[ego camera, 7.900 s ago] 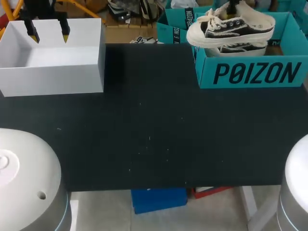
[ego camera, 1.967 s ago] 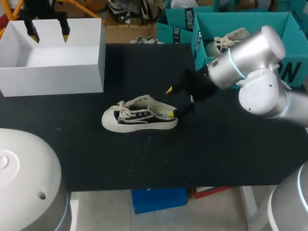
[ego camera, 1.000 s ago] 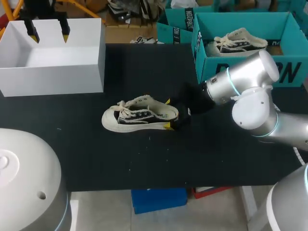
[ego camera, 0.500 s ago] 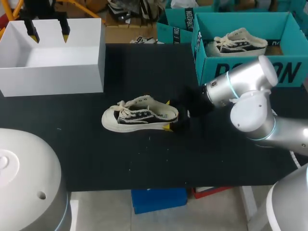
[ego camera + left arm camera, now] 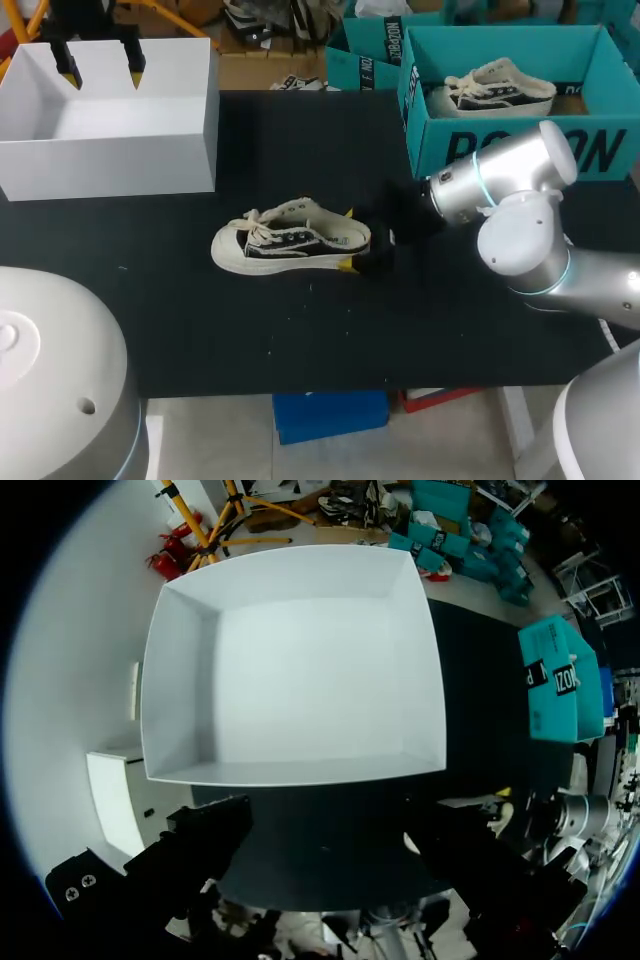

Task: Take the shoe out of the shoebox, open the shoe tongue, remove and reinsert the insole, then place the shoe into the shoebox

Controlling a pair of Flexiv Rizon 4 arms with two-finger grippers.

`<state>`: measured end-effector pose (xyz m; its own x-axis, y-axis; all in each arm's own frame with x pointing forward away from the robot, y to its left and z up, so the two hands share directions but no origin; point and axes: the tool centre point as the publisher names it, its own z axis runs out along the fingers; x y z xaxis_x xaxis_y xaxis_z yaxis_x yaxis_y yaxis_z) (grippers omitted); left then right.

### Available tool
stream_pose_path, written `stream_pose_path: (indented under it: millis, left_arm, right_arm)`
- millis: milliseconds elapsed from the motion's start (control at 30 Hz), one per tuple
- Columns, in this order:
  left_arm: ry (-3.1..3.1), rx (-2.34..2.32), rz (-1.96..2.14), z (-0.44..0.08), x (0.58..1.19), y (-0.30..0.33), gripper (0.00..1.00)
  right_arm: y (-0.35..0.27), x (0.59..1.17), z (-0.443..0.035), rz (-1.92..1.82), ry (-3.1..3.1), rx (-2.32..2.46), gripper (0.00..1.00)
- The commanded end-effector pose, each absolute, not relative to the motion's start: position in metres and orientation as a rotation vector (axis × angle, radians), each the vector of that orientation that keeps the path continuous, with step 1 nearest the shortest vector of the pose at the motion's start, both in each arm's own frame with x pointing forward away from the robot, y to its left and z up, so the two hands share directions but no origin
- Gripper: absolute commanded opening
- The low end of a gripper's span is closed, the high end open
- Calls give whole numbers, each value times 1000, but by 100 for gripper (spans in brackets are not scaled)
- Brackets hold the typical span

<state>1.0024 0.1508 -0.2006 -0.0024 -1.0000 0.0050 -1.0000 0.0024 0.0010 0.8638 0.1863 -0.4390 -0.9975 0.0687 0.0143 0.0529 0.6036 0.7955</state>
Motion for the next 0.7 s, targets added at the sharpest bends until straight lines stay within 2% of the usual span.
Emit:
stream_pose_path:
  millis: [33,233,267,300,700]
  left_arm:
    - [-2220,2218,1,-200,1002,150,100]
    - [-2220,2218,1,-200,1002,150,100]
    - [-2220,2218,1,-200,1002,150,100]
    - [-2220,2218,1,-200,1002,150,100]
    - [-2251,2225,-32,-192,990,137,100]
  right_arm:
    - [190,865,-446,1408,2784,106,100]
    - [191,866,-446,1418,2790,97,100]
    - [192,866,-446,1402,2799,105,88]
    - [191,866,-446,1396,2794,111,0]
    - [191,866,-446,1396,2794,111,0]
